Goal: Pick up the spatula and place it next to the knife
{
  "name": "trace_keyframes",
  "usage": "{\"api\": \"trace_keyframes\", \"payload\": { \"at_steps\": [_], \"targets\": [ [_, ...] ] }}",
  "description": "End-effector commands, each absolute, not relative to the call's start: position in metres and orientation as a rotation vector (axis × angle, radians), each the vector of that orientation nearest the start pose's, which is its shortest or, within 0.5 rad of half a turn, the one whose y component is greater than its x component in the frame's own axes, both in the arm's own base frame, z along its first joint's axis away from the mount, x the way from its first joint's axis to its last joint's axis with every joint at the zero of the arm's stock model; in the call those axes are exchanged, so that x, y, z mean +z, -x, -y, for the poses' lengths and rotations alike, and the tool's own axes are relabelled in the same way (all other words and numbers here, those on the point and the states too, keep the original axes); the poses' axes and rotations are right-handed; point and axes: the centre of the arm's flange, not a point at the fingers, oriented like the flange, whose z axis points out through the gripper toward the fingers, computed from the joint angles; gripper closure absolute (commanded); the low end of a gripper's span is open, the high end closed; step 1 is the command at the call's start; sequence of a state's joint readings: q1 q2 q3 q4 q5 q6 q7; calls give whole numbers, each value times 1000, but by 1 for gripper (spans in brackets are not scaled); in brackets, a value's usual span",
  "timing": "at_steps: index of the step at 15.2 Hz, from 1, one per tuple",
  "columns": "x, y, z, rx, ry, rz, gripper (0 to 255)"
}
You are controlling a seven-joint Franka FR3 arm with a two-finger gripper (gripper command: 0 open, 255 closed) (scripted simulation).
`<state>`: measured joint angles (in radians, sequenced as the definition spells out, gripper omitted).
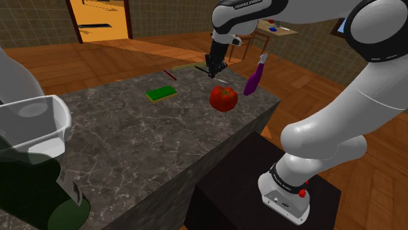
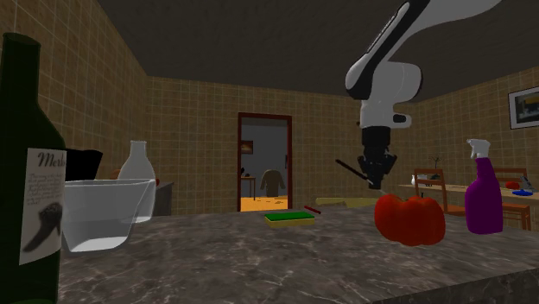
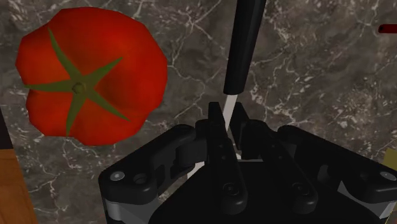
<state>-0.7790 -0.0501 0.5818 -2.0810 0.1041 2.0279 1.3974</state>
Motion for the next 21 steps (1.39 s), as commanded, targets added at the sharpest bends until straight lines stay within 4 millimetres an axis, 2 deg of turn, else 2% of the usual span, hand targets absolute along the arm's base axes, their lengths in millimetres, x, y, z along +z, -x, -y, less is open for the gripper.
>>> {"api": "trace_keyframes", "payload": {
  "at_steps": [1, 17, 21],
  "targets": [
    [434, -528, 99, 70, 2109, -2262, 255],
    [351, -528, 99, 70, 2109, -2262, 255],
    [351, -528, 99, 70, 2109, -2262, 255]
  ]
}}
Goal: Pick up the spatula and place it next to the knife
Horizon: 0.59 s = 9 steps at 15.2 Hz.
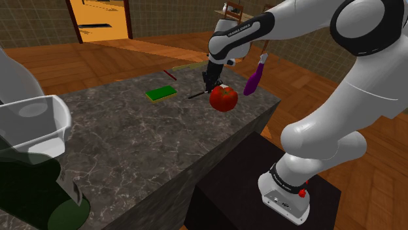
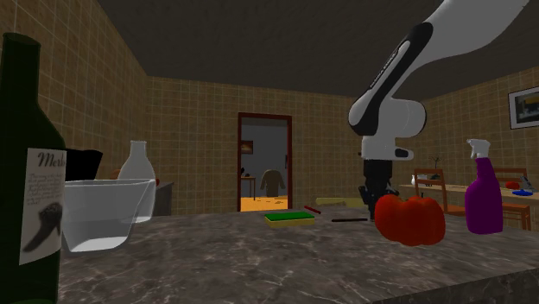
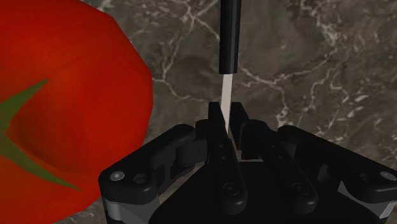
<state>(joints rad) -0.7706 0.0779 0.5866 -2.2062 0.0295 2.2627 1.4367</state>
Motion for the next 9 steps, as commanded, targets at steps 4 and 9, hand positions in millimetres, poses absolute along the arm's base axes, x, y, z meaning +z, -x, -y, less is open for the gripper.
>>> {"api": "trace_keyframes", "payload": {
  "at_steps": [4, 9],
  "targets": [
    [351, -528, 99, 70, 2109, -2262, 0],
    [351, -528, 99, 70, 2109, -2262, 0]
  ]
}}
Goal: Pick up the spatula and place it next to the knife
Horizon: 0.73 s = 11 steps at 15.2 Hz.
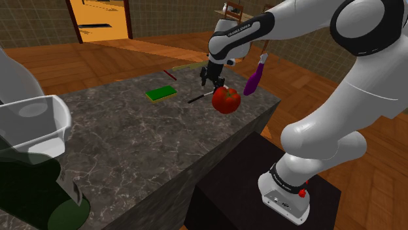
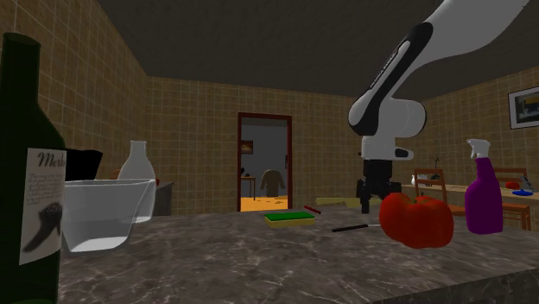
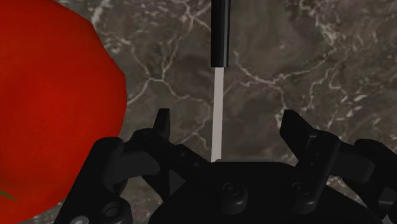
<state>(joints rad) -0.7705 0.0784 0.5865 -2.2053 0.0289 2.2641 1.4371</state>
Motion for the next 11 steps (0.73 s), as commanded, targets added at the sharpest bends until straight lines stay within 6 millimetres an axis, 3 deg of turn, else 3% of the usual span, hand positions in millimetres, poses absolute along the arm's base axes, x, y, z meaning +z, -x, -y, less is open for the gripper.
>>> {"api": "trace_keyframes", "payload": {
  "at_steps": [1, 4, 11],
  "targets": [
    [364, -528, 100, 70, 2109, -2262, 0],
    [400, -527, 102, 70, 2109, -2262, 0],
    [400, -527, 102, 70, 2109, -2262, 0]
  ]
}}
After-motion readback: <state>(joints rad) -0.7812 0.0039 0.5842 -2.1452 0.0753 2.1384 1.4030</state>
